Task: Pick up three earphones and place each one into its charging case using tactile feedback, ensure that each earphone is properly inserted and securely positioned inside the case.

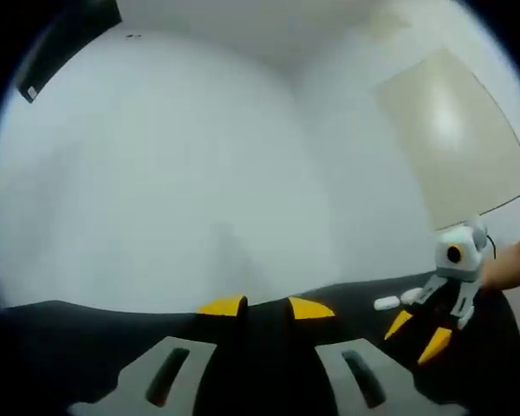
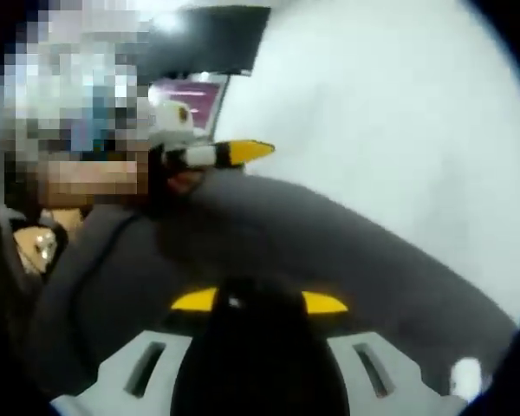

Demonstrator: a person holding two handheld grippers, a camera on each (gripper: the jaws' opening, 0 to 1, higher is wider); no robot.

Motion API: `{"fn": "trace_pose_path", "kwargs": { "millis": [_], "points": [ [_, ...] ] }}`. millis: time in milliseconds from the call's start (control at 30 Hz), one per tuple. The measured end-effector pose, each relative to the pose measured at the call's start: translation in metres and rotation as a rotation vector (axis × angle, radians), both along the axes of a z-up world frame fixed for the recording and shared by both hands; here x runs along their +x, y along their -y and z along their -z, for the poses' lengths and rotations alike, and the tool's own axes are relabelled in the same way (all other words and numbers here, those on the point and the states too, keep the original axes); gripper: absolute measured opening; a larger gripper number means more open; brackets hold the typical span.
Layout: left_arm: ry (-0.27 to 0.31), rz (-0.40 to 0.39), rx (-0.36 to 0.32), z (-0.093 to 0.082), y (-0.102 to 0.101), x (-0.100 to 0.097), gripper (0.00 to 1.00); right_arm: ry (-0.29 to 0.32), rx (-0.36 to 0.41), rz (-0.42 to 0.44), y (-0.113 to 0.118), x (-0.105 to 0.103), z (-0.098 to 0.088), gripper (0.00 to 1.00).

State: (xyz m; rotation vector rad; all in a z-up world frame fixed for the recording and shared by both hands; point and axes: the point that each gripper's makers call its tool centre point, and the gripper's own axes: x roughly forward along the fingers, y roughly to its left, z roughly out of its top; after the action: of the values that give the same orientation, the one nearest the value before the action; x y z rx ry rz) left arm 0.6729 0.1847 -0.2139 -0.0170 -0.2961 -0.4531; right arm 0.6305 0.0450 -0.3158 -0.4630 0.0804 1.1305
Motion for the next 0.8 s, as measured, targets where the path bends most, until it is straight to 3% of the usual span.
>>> {"fn": "trace_pose_path", "kwargs": {
  "millis": [200, 333, 433, 533, 600, 667, 733, 800],
  "points": [
    [-0.002, -0.009, -0.022, -0.001, -0.004, 0.003, 0.16, 0.204, -0.062, 0.048, 0.012, 0.006, -0.020, 0.36],
    [0.002, -0.011, -0.018, -0.002, -0.005, 0.003, 0.15, 0.268, -0.011, 0.123, 0.029, 0.014, -0.043, 0.36],
    [0.011, -0.019, -0.019, -0.004, -0.006, 0.002, 0.15, 0.317, 0.050, 0.244, 0.060, 0.033, -0.073, 0.36],
    [0.026, -0.030, -0.025, -0.007, -0.010, 0.001, 0.15, 0.275, 0.222, 0.371, 0.098, 0.053, -0.113, 0.36],
    [0.031, -0.030, -0.034, -0.008, -0.012, 0.001, 0.15, 0.201, 0.397, 0.454, 0.130, 0.066, -0.137, 0.36],
    [0.030, -0.030, -0.041, -0.009, -0.013, 0.001, 0.15, 0.120, 0.530, 0.544, 0.162, 0.079, -0.147, 0.36],
    [0.027, -0.028, -0.046, -0.008, -0.013, 0.001, 0.15, 0.057, 0.570, 0.605, 0.179, 0.087, -0.143, 0.36],
    [0.027, -0.026, -0.045, -0.009, -0.012, 0.001, 0.15, 0.039, 0.517, 0.613, 0.178, 0.092, -0.133, 0.36]
  ]
}}
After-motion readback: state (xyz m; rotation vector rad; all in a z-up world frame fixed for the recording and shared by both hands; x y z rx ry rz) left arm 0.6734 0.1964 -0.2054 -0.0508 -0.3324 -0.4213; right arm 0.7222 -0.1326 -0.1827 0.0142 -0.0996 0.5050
